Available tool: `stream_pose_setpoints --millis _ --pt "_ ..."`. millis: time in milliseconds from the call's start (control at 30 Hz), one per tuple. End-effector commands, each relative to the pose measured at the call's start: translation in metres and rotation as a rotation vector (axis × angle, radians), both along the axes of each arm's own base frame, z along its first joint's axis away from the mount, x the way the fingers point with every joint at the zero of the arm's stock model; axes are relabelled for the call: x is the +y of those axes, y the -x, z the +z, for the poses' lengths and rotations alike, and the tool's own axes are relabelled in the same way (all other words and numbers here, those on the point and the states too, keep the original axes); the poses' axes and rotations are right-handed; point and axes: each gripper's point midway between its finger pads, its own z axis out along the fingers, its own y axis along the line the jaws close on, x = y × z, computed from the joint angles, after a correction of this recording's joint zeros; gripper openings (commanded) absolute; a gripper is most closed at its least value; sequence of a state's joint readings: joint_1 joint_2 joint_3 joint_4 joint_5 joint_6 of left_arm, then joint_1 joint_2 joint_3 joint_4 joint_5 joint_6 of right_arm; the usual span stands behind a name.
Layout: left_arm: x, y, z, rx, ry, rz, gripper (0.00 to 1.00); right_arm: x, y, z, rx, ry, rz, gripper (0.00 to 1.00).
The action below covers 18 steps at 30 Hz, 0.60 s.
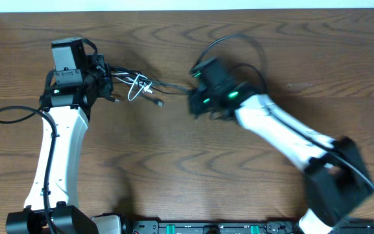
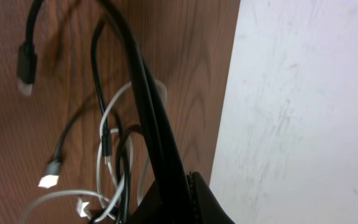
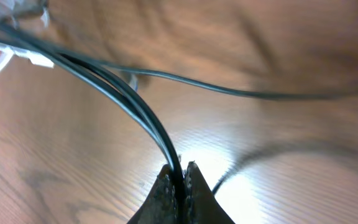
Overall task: Untangle cables
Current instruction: 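Pull the black cable with the right gripper toward the back right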
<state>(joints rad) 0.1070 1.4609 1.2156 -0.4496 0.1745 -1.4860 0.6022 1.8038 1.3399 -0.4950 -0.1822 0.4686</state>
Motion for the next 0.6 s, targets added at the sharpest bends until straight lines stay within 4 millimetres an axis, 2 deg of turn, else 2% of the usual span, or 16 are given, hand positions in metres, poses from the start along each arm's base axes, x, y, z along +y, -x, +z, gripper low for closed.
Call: stream_pose_setpoints --millis 0,167,200,400,433,567 --pt "0.015 0.001 0.004 -0.009 -0.028 0.036 0.07 -0.055 -0.022 0.025 -0.058 0.044 -0.078 0.01" --pt "0.021 0.001 0.004 -0.008 -0.039 0.047 0.07 -0.133 -0.042 0.035 -0.033 0.059 -0.242 0.01" --pt "0.023 0.001 0.004 -0.008 -0.044 0.047 0.07 -0.162 -0.049 0.035 -0.016 0.047 -0.299 0.01" --pt "0.025 0.002 0.004 -0.008 -0.072 0.034 0.07 -0.238 -0.065 0.037 -0.010 0.002 -0.438 0.01" --pt "0.028 0.002 0.004 -0.006 -0.083 0.046 0.07 -0.249 -0.066 0.037 -0.010 0.002 -0.465 0.01" --pt "0.062 0.005 0.007 -0.002 -0.197 0.178 0.08 -0.301 -0.067 0.037 -0.004 0.001 -0.584 0.01"
